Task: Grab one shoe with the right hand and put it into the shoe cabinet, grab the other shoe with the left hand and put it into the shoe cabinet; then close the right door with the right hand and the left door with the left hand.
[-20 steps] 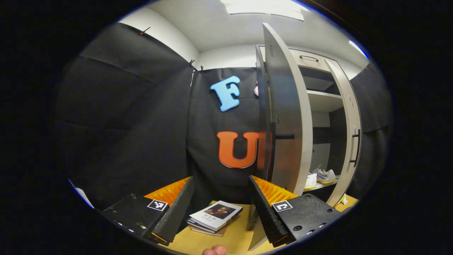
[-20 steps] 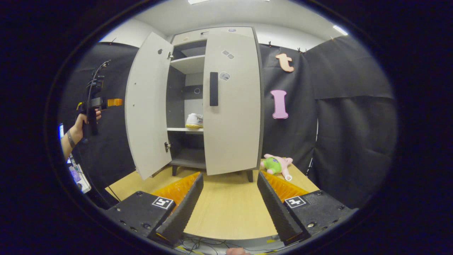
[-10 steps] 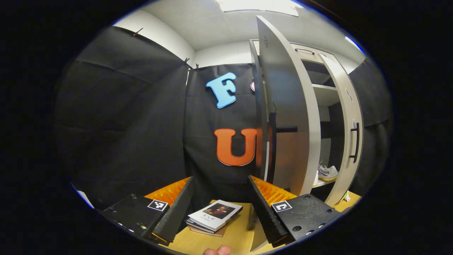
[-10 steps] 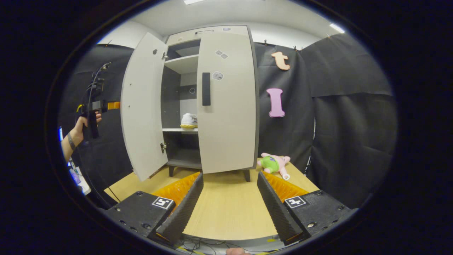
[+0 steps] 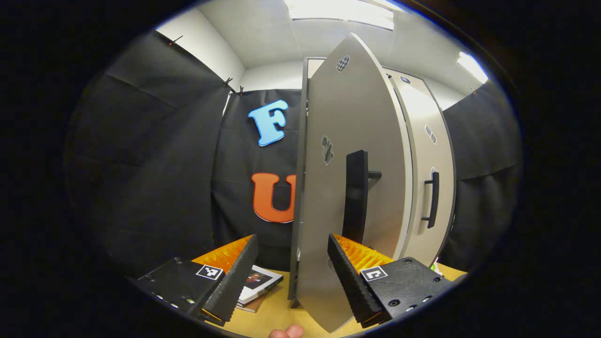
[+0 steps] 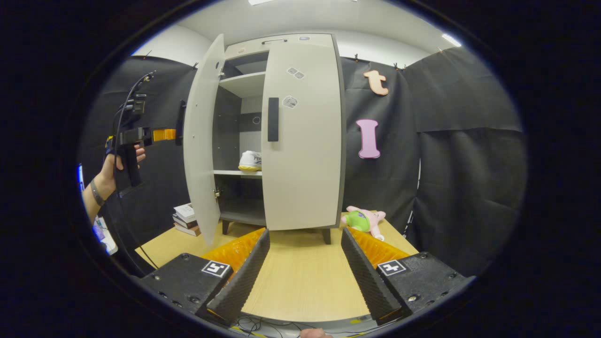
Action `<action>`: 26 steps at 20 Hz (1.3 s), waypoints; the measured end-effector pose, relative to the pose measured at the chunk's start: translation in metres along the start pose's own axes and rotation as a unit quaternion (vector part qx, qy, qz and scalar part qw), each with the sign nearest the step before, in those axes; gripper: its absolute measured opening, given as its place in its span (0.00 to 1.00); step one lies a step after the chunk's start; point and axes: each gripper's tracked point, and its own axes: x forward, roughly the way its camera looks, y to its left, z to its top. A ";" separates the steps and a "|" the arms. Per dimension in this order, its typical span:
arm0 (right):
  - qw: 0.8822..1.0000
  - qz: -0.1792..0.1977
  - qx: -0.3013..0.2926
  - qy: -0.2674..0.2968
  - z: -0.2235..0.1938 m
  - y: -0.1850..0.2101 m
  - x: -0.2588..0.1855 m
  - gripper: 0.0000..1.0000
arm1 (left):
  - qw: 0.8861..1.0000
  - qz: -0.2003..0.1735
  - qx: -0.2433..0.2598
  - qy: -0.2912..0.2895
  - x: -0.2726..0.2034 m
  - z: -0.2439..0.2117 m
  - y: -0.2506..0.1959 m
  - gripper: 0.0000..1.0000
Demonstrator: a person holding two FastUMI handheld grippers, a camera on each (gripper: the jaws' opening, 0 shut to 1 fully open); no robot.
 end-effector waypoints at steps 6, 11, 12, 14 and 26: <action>0.999 -0.028 0.015 0.001 -0.003 -0.023 -0.001 0.95 | 0.999 -0.042 -0.018 -0.004 0.035 -0.003 -0.069 0.91; 0.998 -0.054 0.033 -0.007 -0.001 -0.044 -0.007 0.99 | 0.999 -0.019 -0.029 -0.002 0.037 -0.009 -0.063 0.91; 0.998 -0.057 0.036 -0.008 -0.001 -0.047 -0.008 0.99 | 0.999 -0.014 -0.030 -0.005 0.031 -0.009 -0.058 0.92; 0.997 -0.061 0.039 -0.010 -0.001 -0.050 -0.007 0.99 | 1.000 -0.014 -0.028 -0.004 0.014 -0.013 -0.050 0.91; 0.999 -0.023 0.023 -0.043 0.024 -0.012 0.001 0.95 | 0.995 -0.078 0.057 0.023 -0.132 -0.077 -0.114 0.91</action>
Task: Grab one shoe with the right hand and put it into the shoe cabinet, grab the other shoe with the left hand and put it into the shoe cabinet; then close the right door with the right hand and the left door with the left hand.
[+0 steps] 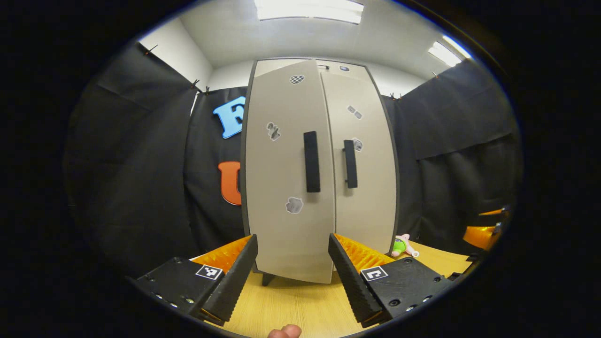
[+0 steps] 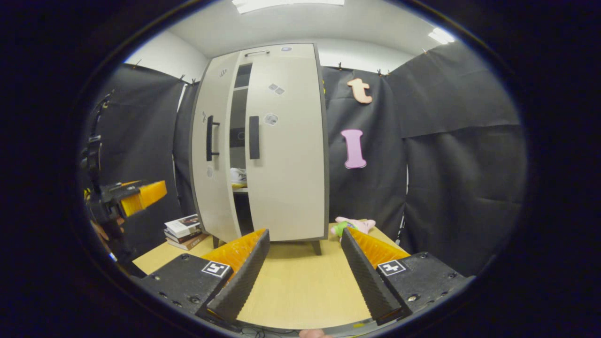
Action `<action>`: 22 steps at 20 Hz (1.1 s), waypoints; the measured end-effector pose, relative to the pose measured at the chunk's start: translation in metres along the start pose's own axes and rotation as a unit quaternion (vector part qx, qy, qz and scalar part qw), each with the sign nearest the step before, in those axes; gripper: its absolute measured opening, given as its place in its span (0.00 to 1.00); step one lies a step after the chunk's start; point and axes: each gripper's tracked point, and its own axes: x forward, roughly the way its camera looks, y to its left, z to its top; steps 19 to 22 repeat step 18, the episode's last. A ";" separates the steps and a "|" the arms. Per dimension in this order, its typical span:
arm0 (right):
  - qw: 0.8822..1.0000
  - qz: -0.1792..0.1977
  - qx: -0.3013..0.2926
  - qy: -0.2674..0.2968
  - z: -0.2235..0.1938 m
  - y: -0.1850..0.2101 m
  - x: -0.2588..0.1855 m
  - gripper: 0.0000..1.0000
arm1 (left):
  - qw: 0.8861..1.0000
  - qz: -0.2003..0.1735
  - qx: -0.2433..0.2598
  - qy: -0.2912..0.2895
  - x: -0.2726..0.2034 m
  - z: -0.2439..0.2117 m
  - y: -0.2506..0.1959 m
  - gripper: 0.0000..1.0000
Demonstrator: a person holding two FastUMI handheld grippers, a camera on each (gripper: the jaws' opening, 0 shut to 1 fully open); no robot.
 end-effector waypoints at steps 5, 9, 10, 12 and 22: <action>1.000 0.020 -0.003 0.003 -0.008 0.019 -0.007 0.95 | 0.999 -0.028 -0.033 0.021 -0.034 -0.025 -0.049 0.89; 1.000 0.028 -0.003 0.005 -0.010 0.024 -0.013 0.99 | 0.998 -0.044 -0.027 0.026 -0.049 -0.030 -0.059 0.88; 1.000 0.028 -0.004 0.005 -0.010 0.024 -0.013 0.99 | 0.998 -0.045 -0.027 0.032 -0.052 -0.034 -0.059 0.88; 1.000 0.024 -0.007 0.003 -0.009 0.020 -0.014 0.99 | 0.998 -0.039 -0.030 0.030 -0.055 -0.032 -0.054 0.88; 1.000 0.024 -0.001 -0.002 -0.005 0.021 -0.018 0.99 | 0.999 -0.013 -0.034 0.017 -0.056 -0.031 -0.039 0.88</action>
